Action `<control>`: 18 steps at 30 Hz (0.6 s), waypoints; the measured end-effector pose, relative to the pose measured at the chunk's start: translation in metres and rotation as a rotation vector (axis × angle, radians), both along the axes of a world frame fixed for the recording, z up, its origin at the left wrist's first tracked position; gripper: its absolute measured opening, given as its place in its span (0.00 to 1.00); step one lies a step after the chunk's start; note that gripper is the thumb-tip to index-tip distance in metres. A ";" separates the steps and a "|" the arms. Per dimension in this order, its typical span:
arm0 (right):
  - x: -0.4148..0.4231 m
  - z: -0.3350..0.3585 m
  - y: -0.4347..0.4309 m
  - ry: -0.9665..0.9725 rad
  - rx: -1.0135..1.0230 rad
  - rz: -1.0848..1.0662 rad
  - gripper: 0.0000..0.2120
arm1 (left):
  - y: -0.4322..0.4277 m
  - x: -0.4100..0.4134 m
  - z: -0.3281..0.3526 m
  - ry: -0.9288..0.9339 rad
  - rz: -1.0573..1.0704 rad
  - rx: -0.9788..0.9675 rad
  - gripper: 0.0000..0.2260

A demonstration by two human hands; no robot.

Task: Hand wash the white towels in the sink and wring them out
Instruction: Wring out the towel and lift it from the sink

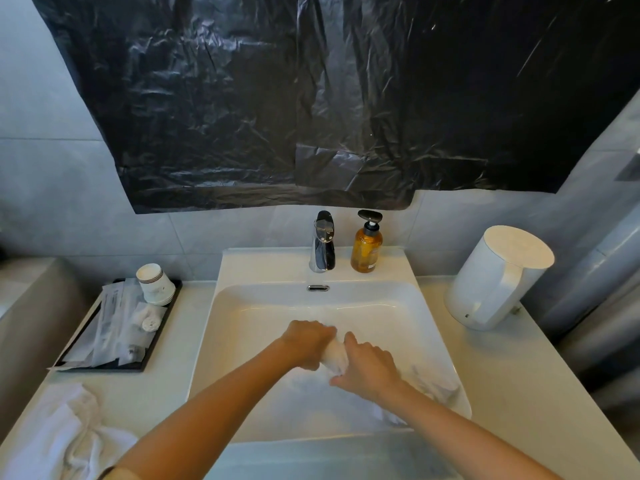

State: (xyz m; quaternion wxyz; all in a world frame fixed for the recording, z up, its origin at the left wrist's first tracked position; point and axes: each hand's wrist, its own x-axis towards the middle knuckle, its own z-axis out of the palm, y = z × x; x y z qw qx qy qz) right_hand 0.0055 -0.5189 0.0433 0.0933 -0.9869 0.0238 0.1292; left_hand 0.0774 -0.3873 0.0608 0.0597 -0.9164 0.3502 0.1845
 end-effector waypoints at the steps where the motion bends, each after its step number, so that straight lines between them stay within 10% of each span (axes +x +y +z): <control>1: 0.001 0.004 -0.005 0.037 0.083 -0.032 0.35 | 0.005 0.001 0.003 -0.013 0.038 -0.101 0.21; 6: 0.005 0.032 -0.032 0.203 0.651 -0.016 0.40 | 0.020 0.009 0.030 -0.065 0.208 -0.630 0.21; 12: -0.006 0.044 -0.043 0.056 0.582 -0.063 0.10 | 0.019 0.008 0.068 0.302 0.564 -1.242 0.23; 18: -0.003 0.118 -0.037 -0.272 0.714 -0.014 0.16 | 0.036 -0.004 0.093 0.719 0.926 -1.559 0.24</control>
